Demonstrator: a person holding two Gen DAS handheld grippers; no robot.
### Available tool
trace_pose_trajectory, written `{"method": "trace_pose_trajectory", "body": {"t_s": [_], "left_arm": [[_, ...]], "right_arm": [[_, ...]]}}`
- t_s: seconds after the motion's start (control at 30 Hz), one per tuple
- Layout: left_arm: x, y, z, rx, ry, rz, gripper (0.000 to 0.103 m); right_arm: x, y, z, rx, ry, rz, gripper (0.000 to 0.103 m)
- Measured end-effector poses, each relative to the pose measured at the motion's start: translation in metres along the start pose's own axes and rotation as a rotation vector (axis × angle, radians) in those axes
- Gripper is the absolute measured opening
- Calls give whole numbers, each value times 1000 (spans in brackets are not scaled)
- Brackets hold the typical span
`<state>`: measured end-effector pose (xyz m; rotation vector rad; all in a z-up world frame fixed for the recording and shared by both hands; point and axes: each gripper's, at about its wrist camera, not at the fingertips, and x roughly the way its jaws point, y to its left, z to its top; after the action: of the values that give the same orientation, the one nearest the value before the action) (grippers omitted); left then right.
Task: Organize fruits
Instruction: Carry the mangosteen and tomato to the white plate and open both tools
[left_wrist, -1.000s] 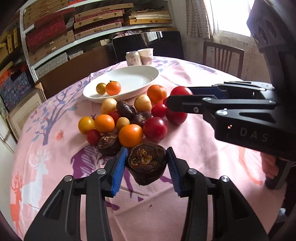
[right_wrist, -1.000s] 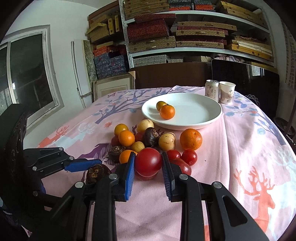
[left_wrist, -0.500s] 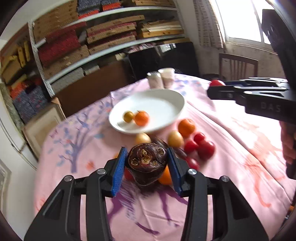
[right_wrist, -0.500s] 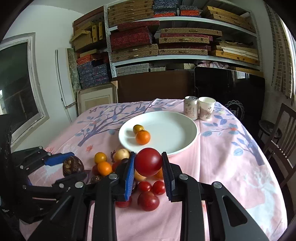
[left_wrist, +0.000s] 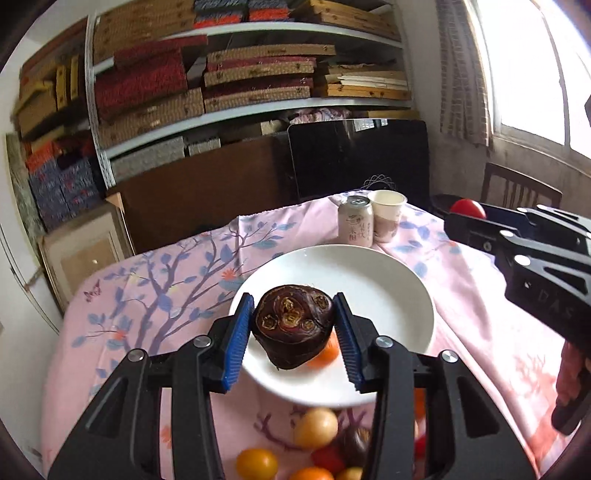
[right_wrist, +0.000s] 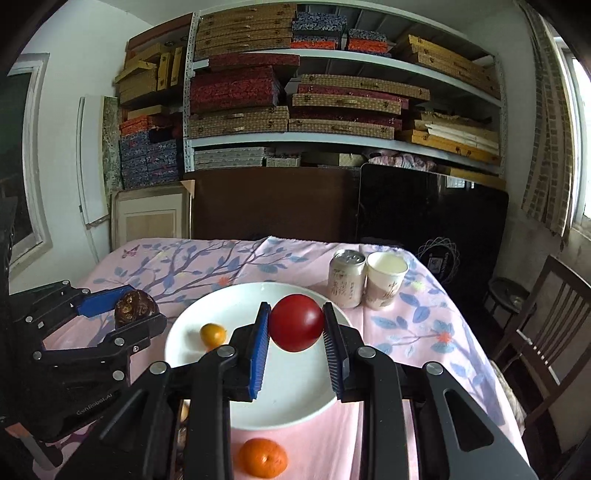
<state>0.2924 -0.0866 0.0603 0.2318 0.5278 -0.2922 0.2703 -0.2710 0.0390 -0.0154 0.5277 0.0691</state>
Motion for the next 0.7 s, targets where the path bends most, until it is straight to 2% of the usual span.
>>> {"method": "trace_pose_trajectory", "body": {"t_s": [0.1, 0.17, 0.23, 0.3, 0.4, 0.53, 0.6, 0.7], "left_arm": [[27, -2, 5, 12, -20, 33, 43], [42, 1, 4, -16, -20, 31, 43], [59, 4, 3, -23, 29, 26, 43], [70, 6, -1, -27, 44, 35, 43], [78, -1, -5, 24, 50, 27, 43], [85, -10, -4, 15, 57, -24, 43], [91, -18, -3, 29, 87, -35, 43], [92, -26, -2, 55, 81, -51, 43]], "right_arm": [[30, -8, 2, 53, 24, 18, 28], [48, -13, 0, 78, 48, 24, 28], [65, -14, -7, 95, 96, 45, 28], [78, -11, -16, 88, 146, 68, 27], [88, -4, -23, 63, 163, 65, 27], [93, 0, -30, 48, 182, 42, 27], [94, -2, -31, 53, 180, 9, 27], [96, -13, -31, 82, 185, 9, 27]]}}
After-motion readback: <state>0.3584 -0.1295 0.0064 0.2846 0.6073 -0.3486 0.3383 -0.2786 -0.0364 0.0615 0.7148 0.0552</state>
